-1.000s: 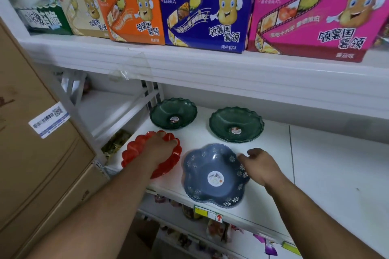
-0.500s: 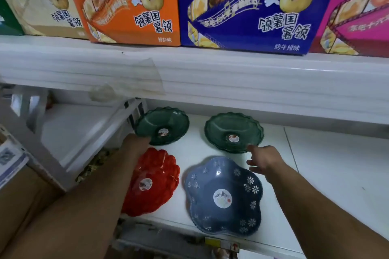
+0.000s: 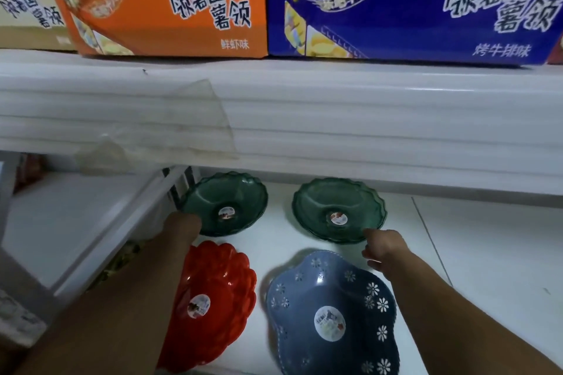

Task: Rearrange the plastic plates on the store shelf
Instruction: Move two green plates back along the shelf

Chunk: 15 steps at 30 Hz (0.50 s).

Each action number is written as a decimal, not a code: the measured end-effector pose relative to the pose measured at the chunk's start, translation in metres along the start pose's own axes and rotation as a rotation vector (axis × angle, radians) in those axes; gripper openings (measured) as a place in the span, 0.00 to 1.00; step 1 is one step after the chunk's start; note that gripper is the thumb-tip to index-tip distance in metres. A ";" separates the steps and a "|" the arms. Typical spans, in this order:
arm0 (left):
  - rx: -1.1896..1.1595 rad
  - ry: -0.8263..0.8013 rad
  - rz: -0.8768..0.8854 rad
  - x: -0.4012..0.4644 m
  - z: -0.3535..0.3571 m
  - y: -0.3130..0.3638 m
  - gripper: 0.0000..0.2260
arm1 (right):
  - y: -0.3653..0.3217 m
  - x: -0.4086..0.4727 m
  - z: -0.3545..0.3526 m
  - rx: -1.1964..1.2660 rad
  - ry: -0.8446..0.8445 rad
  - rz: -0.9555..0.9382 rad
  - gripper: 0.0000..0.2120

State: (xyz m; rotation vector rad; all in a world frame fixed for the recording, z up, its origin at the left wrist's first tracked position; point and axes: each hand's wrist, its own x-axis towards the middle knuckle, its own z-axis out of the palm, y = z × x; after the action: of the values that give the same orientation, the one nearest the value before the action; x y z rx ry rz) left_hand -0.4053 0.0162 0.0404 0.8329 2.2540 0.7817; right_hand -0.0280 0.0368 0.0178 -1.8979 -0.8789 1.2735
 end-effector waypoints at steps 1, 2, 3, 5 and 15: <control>-0.139 0.026 -0.027 0.009 0.001 -0.003 0.17 | -0.001 0.003 0.002 0.012 -0.003 -0.001 0.09; -0.311 0.021 -0.093 0.012 0.001 -0.004 0.17 | -0.001 0.006 0.004 0.028 -0.009 -0.001 0.08; -0.277 -0.013 -0.080 0.019 0.001 -0.007 0.17 | -0.001 0.009 0.006 0.044 -0.015 0.002 0.07; -0.325 0.024 -0.085 0.023 0.000 -0.008 0.16 | -0.001 0.013 0.009 0.059 -0.030 0.015 0.07; -0.495 -0.053 -0.192 0.018 0.003 -0.002 0.11 | 0.002 0.019 0.011 0.194 0.031 0.024 0.05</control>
State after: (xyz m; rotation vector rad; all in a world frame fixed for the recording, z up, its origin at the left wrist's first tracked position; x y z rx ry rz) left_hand -0.4145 0.0287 0.0313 0.3919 1.9307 1.1421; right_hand -0.0327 0.0529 0.0034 -1.7743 -0.6921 1.2916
